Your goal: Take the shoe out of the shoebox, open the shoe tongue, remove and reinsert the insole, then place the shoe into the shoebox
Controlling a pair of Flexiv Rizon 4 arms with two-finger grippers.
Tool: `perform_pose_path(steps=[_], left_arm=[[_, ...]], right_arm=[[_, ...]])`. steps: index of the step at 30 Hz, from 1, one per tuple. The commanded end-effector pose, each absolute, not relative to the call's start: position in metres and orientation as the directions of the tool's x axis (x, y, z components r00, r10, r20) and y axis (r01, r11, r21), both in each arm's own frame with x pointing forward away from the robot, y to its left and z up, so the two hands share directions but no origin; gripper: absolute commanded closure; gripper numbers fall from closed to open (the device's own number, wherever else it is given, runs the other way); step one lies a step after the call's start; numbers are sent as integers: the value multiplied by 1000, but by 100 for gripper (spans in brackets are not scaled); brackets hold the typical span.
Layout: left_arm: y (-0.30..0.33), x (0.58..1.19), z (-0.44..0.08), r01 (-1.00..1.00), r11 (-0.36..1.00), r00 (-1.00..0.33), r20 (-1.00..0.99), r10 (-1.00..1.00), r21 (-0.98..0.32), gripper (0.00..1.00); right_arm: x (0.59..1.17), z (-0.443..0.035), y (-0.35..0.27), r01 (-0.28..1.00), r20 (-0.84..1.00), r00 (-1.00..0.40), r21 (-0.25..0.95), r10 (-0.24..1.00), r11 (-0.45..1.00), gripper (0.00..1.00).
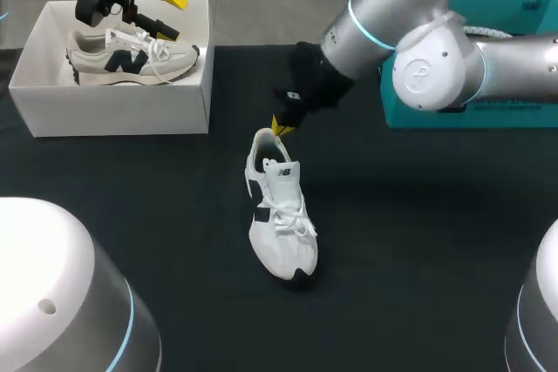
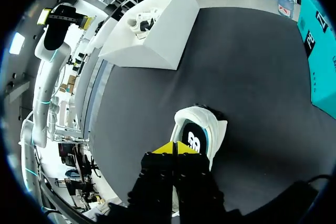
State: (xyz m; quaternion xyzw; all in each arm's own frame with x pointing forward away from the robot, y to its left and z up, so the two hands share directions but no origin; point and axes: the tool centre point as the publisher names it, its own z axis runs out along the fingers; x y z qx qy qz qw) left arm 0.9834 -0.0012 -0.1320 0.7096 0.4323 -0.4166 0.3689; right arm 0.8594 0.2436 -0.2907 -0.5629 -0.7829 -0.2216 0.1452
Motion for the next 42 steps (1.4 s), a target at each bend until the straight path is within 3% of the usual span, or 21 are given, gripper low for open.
perform_pose_path(steps=[1,28,34,42], left_arm=[[-1,984,-132,920,-357,280,-909,307,163,0],[-1,984,-132,920,-357,280,-909,307,163,0],[-1,984,-132,920,-357,280,-909,307,163,0],[-1,984,-132,920,-357,280,-909,307,163,0]], right_arm=[[861,-285,247,957,42,-285,58,958,283,100],[853,-293,246,966,24,-254,65,967,252,100],[845,-315,247,981,39,-165,109,985,160,100],[837,-330,251,984,38,-166,69,985,163,100]])
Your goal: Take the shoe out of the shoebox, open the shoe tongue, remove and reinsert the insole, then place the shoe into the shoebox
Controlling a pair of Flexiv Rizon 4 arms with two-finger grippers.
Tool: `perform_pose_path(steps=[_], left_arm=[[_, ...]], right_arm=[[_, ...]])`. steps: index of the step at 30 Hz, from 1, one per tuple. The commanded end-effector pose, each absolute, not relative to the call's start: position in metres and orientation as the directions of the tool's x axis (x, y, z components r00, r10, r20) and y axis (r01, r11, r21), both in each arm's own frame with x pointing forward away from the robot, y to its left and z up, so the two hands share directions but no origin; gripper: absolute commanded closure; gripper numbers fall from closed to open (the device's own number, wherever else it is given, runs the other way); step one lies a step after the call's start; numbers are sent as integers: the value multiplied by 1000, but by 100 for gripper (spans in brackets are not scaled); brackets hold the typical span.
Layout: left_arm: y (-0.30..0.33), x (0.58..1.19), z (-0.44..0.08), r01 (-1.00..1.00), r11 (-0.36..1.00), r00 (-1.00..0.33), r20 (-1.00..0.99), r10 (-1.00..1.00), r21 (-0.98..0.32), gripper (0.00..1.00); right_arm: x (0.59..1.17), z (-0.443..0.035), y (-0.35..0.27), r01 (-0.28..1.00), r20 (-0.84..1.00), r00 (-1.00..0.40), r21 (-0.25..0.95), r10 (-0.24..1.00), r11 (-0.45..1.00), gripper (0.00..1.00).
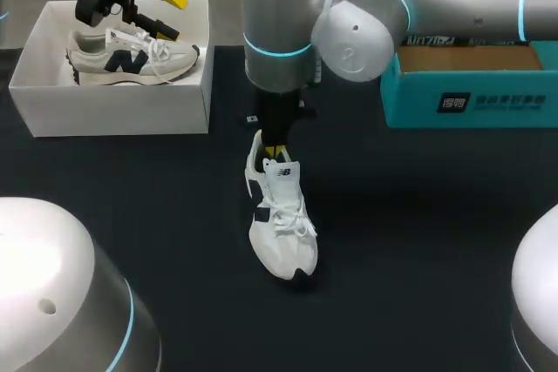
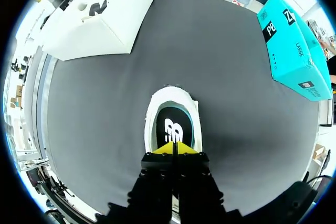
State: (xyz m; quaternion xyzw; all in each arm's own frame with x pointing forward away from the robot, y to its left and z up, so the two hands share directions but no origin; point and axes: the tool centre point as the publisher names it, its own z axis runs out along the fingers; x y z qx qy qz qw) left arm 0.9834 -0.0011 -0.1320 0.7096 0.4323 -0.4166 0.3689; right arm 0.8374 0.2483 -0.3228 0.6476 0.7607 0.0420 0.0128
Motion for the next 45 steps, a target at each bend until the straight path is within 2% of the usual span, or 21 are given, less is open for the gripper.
perform_pose_path(steps=[1,12,28,38,45], left_arm=[[-1,984,-132,920,-357,280,-909,307,163,0],[-1,984,-132,920,-357,280,-909,307,163,0],[-1,984,-132,920,-357,280,-909,307,163,0],[-1,984,-132,920,-357,280,-909,307,163,0],[-1,984,-132,920,-357,280,-909,307,163,0]], right_arm=[[837,-332,252,984,37,-168,61,985,166,100],[831,-364,256,985,29,-168,-35,985,169,100],[829,-398,257,991,-53,-121,-64,991,118,100],[836,-357,253,992,-120,-116,43,986,122,100],[857,-360,245,989,-165,-110,80,980,124,100]])
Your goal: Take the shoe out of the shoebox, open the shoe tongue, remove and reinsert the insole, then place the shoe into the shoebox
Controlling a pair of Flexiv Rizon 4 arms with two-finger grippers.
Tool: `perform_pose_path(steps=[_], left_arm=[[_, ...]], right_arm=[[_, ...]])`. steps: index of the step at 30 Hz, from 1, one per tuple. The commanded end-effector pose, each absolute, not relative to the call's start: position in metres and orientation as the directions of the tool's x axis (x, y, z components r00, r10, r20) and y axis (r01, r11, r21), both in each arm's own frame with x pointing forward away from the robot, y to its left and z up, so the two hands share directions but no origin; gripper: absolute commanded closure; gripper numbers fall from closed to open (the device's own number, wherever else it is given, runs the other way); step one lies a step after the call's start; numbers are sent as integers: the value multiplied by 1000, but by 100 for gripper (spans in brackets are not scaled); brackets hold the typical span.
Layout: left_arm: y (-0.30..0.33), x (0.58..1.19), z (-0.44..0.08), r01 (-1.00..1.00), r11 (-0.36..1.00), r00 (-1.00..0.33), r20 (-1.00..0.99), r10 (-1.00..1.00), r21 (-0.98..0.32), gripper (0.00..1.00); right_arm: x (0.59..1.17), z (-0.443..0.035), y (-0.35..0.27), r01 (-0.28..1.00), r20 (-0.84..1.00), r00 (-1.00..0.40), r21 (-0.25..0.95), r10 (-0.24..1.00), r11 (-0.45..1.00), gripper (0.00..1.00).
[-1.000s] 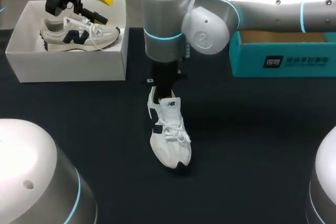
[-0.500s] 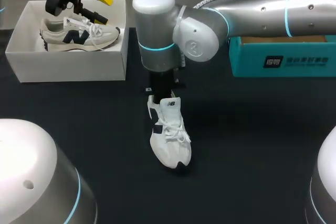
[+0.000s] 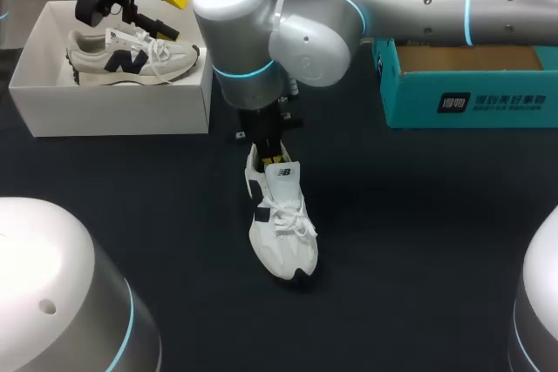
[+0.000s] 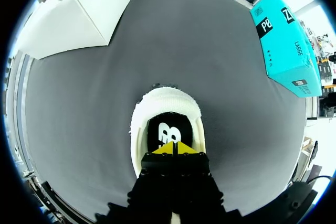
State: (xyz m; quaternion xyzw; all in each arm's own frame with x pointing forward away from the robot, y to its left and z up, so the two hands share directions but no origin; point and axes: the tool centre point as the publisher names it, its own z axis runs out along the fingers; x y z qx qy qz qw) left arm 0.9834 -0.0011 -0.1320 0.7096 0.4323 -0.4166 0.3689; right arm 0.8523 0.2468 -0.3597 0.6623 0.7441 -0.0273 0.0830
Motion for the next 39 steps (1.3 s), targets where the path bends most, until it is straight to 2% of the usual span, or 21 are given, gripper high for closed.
perform_pose_path(steps=[1,15,26,29,39], left_arm=[[-1,984,-132,920,-357,280,-909,307,163,0],[-1,984,-132,920,-357,280,-909,307,163,0],[-1,984,-132,920,-357,280,-909,307,163,0],[-1,984,-132,920,-357,280,-909,307,163,0],[-1,984,-132,920,-357,280,-909,307,163,0]], right_arm=[[860,-362,246,989,-167,-111,83,980,126,100],[868,-400,252,990,-129,-125,42,984,132,100],[850,-371,255,990,-118,-118,65,986,126,100],[843,-366,256,990,-109,-133,40,985,138,100],[822,-380,248,994,-112,-109,-24,988,107,100]])
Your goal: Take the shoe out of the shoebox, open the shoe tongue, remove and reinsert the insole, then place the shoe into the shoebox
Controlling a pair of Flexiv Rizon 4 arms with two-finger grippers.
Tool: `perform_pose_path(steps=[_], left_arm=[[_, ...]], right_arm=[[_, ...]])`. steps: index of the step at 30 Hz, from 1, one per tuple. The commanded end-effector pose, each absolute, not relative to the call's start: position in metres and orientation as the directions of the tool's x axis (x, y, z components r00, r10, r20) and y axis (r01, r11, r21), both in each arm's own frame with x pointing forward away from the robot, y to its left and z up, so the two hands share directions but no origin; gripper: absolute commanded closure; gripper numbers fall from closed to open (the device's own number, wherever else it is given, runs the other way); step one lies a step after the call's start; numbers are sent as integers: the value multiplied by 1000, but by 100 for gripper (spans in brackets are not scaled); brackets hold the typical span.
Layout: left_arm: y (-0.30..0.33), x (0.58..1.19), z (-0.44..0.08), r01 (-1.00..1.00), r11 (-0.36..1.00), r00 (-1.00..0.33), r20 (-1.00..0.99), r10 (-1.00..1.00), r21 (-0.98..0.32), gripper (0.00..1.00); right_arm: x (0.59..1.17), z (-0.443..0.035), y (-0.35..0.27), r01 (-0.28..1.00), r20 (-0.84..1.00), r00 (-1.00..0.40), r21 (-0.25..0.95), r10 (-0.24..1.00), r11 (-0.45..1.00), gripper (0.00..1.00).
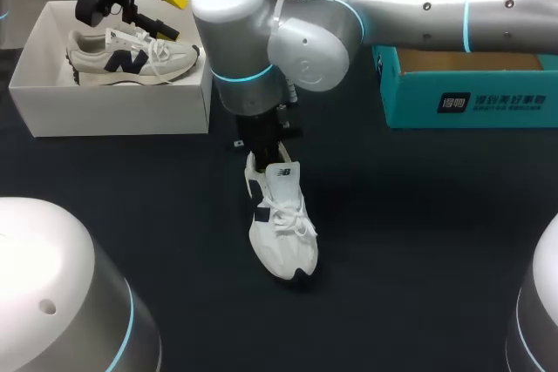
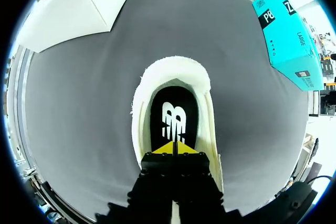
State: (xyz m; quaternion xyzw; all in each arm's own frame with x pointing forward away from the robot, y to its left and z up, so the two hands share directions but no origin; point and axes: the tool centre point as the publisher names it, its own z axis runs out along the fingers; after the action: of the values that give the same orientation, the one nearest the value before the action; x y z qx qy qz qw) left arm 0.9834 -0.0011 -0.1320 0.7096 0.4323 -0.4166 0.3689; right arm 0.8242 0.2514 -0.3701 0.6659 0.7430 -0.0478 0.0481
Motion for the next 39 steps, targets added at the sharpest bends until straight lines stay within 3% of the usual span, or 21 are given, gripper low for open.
perform_pose_path(steps=[1,12,28,39], left_arm=[[-1,984,-132,920,-357,280,-909,307,163,0],[-1,984,-132,920,-357,280,-909,307,163,0],[-1,984,-132,920,-357,280,-909,307,163,0],[-1,984,-132,920,-357,280,-909,307,163,0]], right_arm=[[822,-383,248,994,-110,-112,-34,988,108,100],[819,-410,247,987,-93,-109,-129,990,96,100],[828,-349,243,959,-48,-149,-249,988,132,100],[818,-351,248,913,-30,-180,-378,983,155,100]])
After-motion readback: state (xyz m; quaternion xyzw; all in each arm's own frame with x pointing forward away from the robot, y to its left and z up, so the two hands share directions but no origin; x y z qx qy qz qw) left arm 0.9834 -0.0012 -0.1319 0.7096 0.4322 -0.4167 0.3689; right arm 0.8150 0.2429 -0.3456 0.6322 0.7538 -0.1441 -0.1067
